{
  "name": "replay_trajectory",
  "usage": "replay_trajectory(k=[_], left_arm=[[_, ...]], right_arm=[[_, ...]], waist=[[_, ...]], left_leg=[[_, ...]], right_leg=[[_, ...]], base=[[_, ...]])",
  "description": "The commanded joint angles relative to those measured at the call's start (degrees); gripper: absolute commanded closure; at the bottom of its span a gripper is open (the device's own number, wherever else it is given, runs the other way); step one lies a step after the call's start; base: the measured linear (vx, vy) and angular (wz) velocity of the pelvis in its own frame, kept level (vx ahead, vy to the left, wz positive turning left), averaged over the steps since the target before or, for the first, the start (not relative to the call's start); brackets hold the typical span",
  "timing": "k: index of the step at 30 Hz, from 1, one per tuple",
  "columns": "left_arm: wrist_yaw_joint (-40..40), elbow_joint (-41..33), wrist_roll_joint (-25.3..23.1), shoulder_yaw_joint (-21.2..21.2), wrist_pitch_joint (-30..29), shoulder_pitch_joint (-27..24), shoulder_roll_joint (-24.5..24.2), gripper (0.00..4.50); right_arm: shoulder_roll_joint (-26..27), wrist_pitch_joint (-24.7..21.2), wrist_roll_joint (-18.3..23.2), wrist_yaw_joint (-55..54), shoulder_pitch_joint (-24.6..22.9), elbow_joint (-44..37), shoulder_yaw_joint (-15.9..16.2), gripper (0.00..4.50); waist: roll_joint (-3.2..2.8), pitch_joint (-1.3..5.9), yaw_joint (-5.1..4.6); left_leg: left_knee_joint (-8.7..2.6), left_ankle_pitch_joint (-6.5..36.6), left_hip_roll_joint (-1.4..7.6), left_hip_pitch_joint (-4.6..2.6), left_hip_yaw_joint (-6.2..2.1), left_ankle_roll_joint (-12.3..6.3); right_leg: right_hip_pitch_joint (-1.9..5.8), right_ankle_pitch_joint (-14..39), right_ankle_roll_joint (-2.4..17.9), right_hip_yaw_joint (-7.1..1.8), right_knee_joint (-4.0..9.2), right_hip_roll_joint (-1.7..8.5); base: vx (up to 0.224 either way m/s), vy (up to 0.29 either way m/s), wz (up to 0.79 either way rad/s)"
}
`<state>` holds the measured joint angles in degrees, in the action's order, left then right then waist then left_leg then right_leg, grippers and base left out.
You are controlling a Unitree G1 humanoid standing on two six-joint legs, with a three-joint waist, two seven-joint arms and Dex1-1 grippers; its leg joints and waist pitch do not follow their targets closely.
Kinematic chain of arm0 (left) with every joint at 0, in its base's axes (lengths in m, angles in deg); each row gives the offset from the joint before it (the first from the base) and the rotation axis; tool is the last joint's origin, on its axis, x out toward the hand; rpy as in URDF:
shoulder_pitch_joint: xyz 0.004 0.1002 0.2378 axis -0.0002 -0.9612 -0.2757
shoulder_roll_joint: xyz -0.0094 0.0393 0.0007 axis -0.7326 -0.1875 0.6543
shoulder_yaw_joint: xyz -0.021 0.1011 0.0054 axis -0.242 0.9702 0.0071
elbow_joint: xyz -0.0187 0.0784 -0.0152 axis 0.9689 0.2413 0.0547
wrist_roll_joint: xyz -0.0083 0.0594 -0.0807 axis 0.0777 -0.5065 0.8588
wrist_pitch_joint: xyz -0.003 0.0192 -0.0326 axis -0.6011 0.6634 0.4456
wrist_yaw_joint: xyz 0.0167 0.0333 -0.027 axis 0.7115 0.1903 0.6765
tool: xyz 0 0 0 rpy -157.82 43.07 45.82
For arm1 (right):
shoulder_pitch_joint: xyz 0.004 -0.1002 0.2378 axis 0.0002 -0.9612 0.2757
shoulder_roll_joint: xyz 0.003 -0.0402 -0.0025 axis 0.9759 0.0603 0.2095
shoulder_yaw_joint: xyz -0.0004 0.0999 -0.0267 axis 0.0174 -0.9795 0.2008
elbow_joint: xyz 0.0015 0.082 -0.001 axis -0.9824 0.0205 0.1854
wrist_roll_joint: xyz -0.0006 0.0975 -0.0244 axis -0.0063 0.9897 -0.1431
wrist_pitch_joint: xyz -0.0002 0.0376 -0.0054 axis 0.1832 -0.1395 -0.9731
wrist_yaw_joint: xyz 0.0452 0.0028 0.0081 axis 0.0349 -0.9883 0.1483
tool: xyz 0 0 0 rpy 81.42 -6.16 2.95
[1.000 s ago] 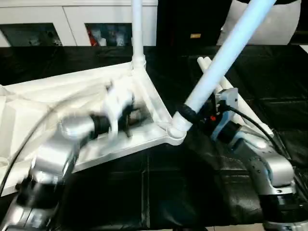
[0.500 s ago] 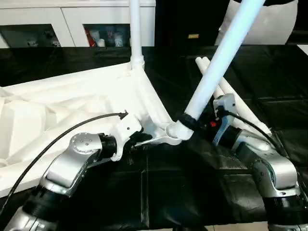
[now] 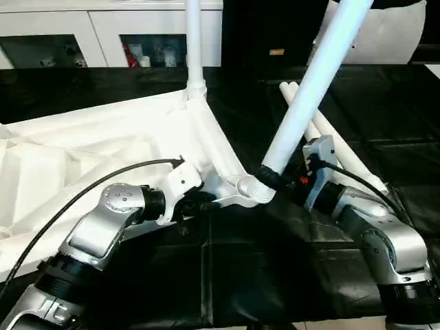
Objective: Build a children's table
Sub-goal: Insert table leg to table base
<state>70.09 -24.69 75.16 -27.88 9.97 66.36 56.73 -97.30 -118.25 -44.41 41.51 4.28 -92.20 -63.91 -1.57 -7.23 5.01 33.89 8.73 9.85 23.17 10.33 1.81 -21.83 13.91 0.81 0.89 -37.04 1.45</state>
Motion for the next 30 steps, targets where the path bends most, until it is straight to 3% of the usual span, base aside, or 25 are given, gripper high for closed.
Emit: replay_trajectory(k=[1,4,9,13,16,18,19,26,29,30], left_arm=[[0.80,1.75,-1.42,1.48,-1.42,0.10,-1.15,4.20],[1.43,1.89,-2.49,2.26,-1.29,0.27,-1.95,4.49],[3.20,1.40,-3.04,2.92,-0.67,0.44,-3.19,4.50],[6.30,-0.07,-1.84,3.30,1.17,-0.03,-4.05,4.50],[9.72,-1.35,-1.68,4.56,3.34,-0.90,-5.69,4.50],[10.56,-1.69,-1.39,4.62,3.85,-1.14,-6.00,4.50],[11.11,-1.84,-1.15,4.48,4.10,-1.15,-6.15,4.50],[12.52,-1.03,-1.02,4.07,6.01,-0.54,-6.20,4.50],[12.11,0.00,-1.53,3.85,6.96,0.02,-6.01,4.50],[11.68,0.81,-1.76,3.43,7.56,0.23,-5.62,4.50]], right_arm=[[-0.39,-0.81,-0.40,0.20,1.19,-0.56,0.60,2.60],[-0.52,-1.10,-0.46,0.88,1.68,-0.53,1.22,2.60],[-1.36,-1.88,-1.39,2.51,2.65,0.29,3.61,2.60],[-2.29,-3.27,-2.29,3.66,3.26,1.49,5.28,2.60],[-2.85,-2.82,-3.43,4.11,3.27,2.78,6.67,2.60],[-2.83,-3.29,-3.39,4.10,3.35,3.08,6.79,2.60],[-3.17,-3.53,-3.62,4.20,3.49,3.41,7.16,2.60],[-4.13,-4.67,-4.20,5.30,3.00,4.16,8.11,2.61],[-3.76,-5.08,-3.18,5.00,2.50,4.58,7.34,2.61],[-2.88,-4.80,-1.91,4.37,1.85,5.43,5.75,2.61]], waist=[[-0.44,4.46,0.05],[-0.41,4.50,0.05],[-0.05,4.36,-0.07],[-0.05,4.23,-0.01],[-0.01,4.25,0.00],[-0.17,4.25,0.00],[0.05,4.21,0.06],[0.11,4.12,0.18],[-0.17,4.19,0.24],[-0.06,4.17,0.21]], left_leg=[[-3.74,9.88,3.27,-1.84,-1.70,0.06],[-3.70,9.36,3.30,-1.87,-1.67,0.00],[-3.77,9.41,3.28,-1.83,-1.58,-0.25],[-3.90,10.08,3.36,-1.98,-1.61,0.20],[-3.98,9.94,3.44,-1.90,-1.64,0.16],[-4.03,9.92,3.48,-2.04,-1.59,0.12],[-4.00,10.11,3.51,-2.14,-1.50,0.14],[-4.14,11.02,3.48,-2.05,-1.53,0.60],[-4.12,10.62,3.48,-2.05,-1.58,0.50],[-4.14,10.97,3.47,-2.04,-1.55,0.57]], right_leg=[[1.76,2.30,13.08,-2.67,4.71,6.15],[1.80,2.30,12.88,-2.78,4.72,6.23],[1.80,2.34,12.76,-2.74,4.82,6.16],[1.61,5.06,12.38,-2.80,4.98,6.21],[1.61,4.27,12.31,-2.81,4.89,6.29],[1.41,3.87,12.36,-2.81,4.90,6.24],[1.34,3.68,12.52,-2.85,4.96,6.23],[1.44,5.59,11.95,-2.90,5.04,6.36],[1.38,4.42,12.13,-2.85,4.94,6.32],[1.38,4.68,12.23,-2.89,5.00,6.32]], base=[[0.000,0.000,0.00],[0.000,0.000,0.00],[0.000,0.000,0.00],[0.000,0.000,0.00],[0.000,0.000,0.00],[0.000,0.000,0.00],[0.000,0.000,0.00],[0.000,0.000,0.00],[0.000,0.000,0.00],[0.000,0.000,0.00]])
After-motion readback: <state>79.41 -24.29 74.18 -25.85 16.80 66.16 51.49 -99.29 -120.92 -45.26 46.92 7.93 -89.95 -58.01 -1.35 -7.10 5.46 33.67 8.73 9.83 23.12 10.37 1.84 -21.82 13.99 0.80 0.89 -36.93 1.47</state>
